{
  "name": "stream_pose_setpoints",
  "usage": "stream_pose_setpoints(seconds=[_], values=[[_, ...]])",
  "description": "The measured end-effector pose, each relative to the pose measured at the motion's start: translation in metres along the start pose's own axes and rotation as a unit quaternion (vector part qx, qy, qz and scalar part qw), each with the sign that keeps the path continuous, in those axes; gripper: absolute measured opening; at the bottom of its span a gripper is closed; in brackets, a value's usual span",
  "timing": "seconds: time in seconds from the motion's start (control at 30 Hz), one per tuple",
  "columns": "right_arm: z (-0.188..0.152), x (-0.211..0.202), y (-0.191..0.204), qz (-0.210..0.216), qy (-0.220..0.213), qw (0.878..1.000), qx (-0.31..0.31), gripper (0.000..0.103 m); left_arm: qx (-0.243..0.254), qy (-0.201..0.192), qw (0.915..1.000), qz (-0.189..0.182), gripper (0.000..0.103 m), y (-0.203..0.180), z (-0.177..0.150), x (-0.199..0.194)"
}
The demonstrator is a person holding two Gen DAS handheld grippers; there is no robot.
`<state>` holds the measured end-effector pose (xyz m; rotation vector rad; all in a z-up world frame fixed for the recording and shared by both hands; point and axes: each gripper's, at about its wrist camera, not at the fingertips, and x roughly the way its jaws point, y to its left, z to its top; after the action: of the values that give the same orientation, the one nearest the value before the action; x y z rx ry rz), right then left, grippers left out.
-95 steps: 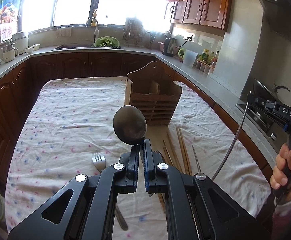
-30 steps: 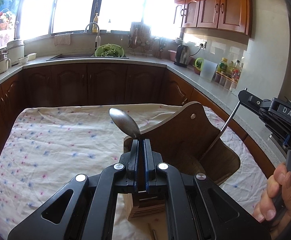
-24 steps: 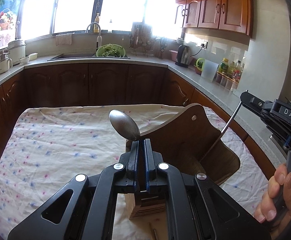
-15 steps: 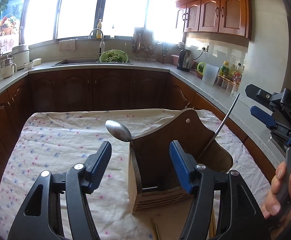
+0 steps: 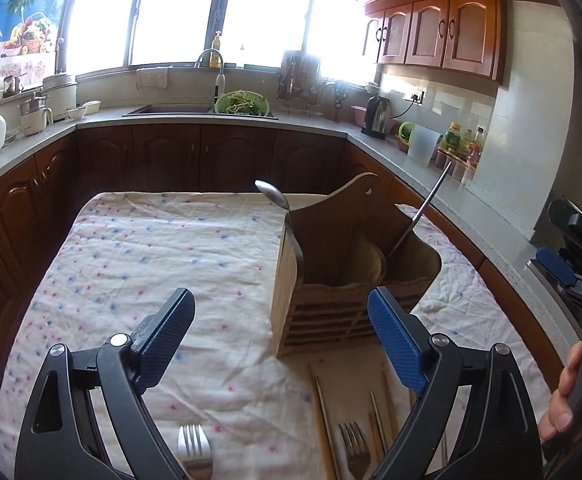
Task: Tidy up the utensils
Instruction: 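Open the left tool to release the spoon and withdraw from the holder, then lower the left tool onto a wooden chopstick and close on it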
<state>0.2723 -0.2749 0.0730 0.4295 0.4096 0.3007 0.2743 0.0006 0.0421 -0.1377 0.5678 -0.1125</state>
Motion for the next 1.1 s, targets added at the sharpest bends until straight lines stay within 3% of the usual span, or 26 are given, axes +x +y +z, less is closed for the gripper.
stream_pose_setpoints(seconds=[0.53,0.73,1.1], values=[[-0.077,-0.082,-0.005,-0.067,0.055,0.995,-0.046,0.102,-0.019,0.035,0.9992,-0.001,0.091,0.018,-0.071,-0.059],[-0.096,-0.091,-0.013,-0.076,0.074,0.994,-0.036,0.102,-0.018,0.054,0.9984,0.001,0.091,0.017,-0.087,-0.058],[-0.100,-0.085,-0.013,-0.081,0.091,0.992,-0.040,0.102,-0.014,0.086,0.9962,0.004,0.091,0.014,-0.087,-0.040]])
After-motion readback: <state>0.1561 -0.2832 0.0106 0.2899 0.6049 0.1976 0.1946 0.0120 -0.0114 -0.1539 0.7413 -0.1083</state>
